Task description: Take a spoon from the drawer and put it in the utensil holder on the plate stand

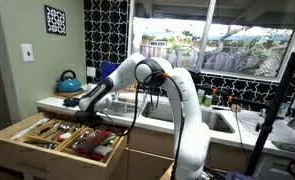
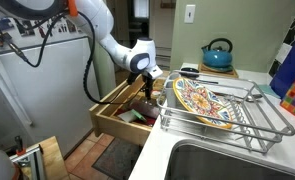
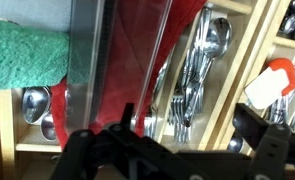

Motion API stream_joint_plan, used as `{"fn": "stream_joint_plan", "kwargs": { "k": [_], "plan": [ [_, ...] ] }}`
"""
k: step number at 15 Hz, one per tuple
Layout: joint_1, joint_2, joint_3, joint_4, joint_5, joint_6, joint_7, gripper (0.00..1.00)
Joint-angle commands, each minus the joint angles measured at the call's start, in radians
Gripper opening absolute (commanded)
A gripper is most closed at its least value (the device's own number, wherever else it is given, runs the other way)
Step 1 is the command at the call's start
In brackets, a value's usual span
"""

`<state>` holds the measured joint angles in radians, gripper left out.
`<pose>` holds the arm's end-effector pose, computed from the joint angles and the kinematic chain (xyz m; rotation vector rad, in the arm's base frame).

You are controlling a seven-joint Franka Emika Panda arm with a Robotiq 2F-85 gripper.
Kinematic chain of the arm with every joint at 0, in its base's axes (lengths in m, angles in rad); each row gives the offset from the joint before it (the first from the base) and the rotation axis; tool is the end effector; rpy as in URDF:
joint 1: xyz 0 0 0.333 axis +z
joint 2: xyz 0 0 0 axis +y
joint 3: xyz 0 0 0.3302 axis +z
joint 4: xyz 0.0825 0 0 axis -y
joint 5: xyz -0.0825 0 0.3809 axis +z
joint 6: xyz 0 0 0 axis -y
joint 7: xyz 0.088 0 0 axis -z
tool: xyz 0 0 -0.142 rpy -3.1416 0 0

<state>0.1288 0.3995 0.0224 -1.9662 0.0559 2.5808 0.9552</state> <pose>0.6391 0.0968 0.2711 -2.7166 1.2309 -0.2399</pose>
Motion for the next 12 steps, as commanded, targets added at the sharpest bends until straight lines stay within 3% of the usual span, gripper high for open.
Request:
{"fn": "stream_joint_plan", "kwargs": {
  "k": [1,2,3,4,6,8,10,12],
  "plan": [
    [-0.002,0.034,0.012,0.031,0.058,0.000,-0.049,1.00],
    [0.000,0.047,0.013,0.043,0.065,0.000,-0.056,1.00],
    [-0.006,0.063,0.023,0.058,0.088,-0.003,-0.080,0.94],
    [-0.007,0.082,0.027,0.075,0.099,0.005,-0.098,0.82],
    [-0.010,0.125,0.034,0.108,0.128,0.014,-0.128,0.78],
    [-0.012,0.164,0.039,0.143,0.159,0.015,-0.154,0.63],
    [-0.014,0.200,0.043,0.174,0.184,0.013,-0.181,0.59],
    [-0.015,0.236,0.046,0.204,0.204,0.015,-0.209,0.65]
  ]
}}
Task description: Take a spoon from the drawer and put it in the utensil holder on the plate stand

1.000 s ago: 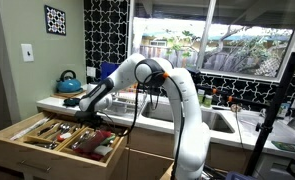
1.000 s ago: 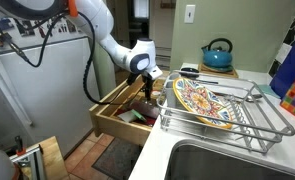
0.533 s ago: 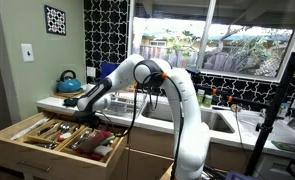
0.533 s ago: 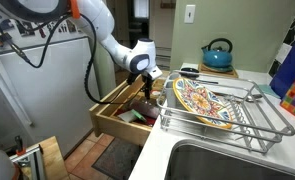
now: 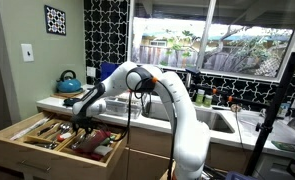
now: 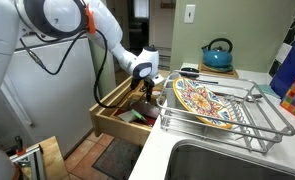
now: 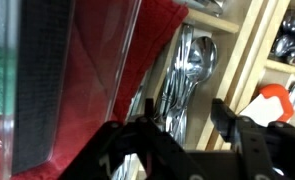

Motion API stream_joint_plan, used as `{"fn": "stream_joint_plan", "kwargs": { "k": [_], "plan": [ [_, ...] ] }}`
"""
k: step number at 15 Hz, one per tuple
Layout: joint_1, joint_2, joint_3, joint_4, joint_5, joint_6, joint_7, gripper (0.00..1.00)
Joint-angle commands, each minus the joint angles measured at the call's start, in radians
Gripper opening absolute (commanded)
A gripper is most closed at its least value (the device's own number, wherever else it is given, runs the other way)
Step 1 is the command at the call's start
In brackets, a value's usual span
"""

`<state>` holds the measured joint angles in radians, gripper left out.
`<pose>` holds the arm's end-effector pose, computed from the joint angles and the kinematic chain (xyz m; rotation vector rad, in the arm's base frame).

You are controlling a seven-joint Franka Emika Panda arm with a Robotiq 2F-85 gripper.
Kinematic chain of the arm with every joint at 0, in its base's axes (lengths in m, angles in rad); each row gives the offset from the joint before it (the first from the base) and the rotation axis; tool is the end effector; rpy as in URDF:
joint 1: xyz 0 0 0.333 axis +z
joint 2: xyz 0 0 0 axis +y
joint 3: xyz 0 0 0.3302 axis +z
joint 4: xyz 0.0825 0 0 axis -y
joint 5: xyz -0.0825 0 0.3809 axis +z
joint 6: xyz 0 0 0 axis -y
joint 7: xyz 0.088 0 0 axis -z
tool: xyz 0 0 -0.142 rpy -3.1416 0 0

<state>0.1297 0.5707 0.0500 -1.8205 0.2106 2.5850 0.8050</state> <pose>0.6711 0.1195 0.2220 -2.6795 1.1395 -0.1407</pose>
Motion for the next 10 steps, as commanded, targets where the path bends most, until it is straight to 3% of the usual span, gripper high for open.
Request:
{"fn": "stream_joint_plan", "kwargs": {
  "k": [1,4,6,8,10],
  "plan": [
    [-0.015,0.081,0.016,0.073,0.056,0.008,-0.065,0.64],
    [-0.013,0.123,0.011,0.108,0.072,0.014,-0.078,0.64],
    [-0.017,0.147,0.013,0.130,0.089,0.021,-0.082,0.50],
    [-0.018,0.165,0.013,0.151,0.098,0.018,-0.085,0.29],
    [-0.020,0.180,0.012,0.170,0.103,0.014,-0.088,0.19]
  ]
}}
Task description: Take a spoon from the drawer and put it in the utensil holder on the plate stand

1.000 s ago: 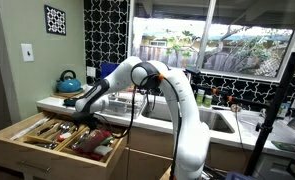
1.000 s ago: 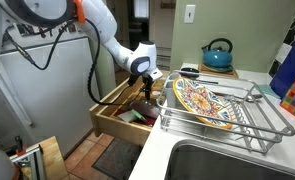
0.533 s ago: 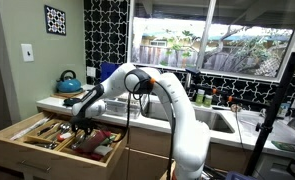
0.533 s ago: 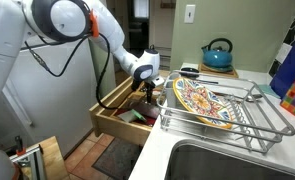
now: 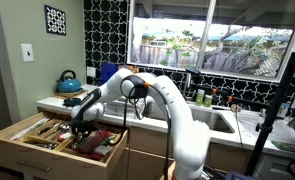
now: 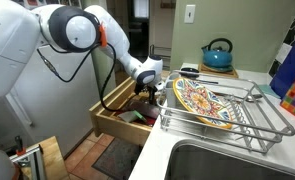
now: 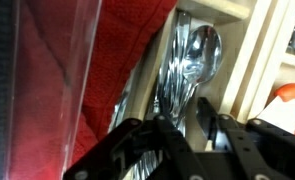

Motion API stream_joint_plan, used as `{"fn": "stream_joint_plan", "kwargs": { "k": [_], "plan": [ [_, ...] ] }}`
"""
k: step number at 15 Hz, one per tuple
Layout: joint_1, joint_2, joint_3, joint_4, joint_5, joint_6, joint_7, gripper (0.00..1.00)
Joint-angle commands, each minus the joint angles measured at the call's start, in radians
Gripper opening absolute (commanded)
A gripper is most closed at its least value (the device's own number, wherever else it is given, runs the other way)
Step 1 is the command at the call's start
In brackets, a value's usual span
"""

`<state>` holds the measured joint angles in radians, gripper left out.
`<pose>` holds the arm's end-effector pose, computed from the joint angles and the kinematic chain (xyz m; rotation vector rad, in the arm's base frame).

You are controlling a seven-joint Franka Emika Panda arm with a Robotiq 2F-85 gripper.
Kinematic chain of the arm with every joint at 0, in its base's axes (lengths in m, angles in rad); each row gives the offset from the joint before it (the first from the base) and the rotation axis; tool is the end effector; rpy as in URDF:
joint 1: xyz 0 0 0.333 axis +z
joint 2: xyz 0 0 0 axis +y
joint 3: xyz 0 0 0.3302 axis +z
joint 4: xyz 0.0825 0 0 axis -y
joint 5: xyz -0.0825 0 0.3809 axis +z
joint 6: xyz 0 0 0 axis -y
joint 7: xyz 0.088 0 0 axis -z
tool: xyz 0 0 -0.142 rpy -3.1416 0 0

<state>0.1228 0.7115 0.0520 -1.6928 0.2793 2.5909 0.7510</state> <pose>0.6980 0.1193 0.1800 -2.6419 1.1436 -0.1080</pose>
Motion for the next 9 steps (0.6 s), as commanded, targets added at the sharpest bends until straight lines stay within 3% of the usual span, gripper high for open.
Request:
{"fn": "stream_joint_plan", "kwargs": {
  "k": [1,2,6,8,9],
  "plan": [
    [-0.015,0.046,0.010,0.052,0.038,0.002,-0.037,0.19],
    [-0.013,0.054,0.008,0.060,0.039,0.003,-0.036,0.17],
    [-0.014,0.081,0.008,0.083,0.042,-0.001,-0.035,0.26],
    [-0.014,0.094,0.009,0.094,0.044,0.004,-0.034,0.39],
    [-0.015,0.099,0.010,0.100,0.046,0.003,-0.034,0.39]
  ]
}}
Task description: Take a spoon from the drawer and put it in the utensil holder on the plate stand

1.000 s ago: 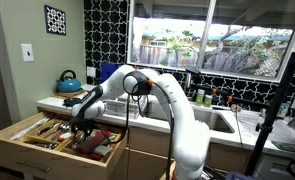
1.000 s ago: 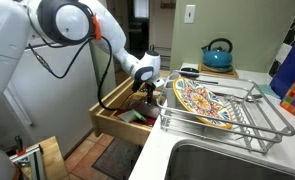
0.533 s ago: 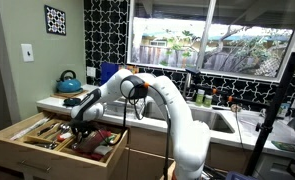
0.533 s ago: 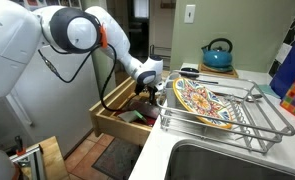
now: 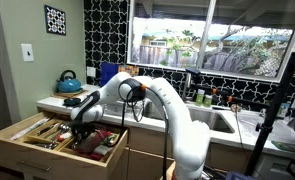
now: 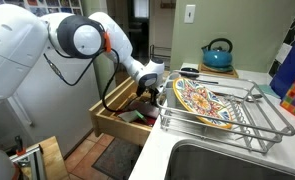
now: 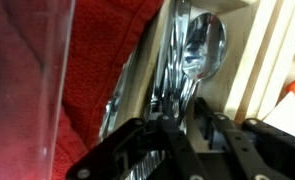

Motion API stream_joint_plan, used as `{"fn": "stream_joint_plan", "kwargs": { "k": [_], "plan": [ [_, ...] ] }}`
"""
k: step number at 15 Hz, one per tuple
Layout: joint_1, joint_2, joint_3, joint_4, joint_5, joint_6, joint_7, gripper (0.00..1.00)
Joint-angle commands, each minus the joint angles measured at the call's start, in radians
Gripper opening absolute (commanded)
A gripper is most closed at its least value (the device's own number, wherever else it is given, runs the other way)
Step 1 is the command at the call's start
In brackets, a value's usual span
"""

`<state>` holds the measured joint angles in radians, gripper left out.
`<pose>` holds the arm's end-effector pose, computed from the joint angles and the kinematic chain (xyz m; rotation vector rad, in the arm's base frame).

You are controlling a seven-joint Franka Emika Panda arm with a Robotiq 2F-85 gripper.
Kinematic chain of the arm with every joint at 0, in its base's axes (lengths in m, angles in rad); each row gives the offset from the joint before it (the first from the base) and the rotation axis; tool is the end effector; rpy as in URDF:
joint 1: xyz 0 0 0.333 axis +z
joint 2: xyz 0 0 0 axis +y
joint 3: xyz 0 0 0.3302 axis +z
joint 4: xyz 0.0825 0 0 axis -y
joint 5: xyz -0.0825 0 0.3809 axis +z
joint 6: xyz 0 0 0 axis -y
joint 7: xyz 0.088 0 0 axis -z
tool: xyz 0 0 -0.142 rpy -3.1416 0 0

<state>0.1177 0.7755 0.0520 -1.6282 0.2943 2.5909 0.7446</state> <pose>0.7108 0.1170 0.1621 -2.6254 1.1574 -0.1030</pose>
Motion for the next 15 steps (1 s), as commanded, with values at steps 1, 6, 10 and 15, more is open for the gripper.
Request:
{"fn": "stream_joint_plan", "kwargs": {
  "k": [1,6,10,15],
  "plan": [
    [-0.009,0.040,0.009,0.042,0.032,0.002,-0.026,0.39],
    [-0.005,0.051,0.005,0.044,0.024,-0.011,-0.025,0.00],
    [-0.005,0.042,0.003,0.047,0.024,-0.019,-0.024,0.01],
    [-0.001,-0.011,0.003,0.014,0.025,-0.019,-0.018,0.02]
  ]
}}
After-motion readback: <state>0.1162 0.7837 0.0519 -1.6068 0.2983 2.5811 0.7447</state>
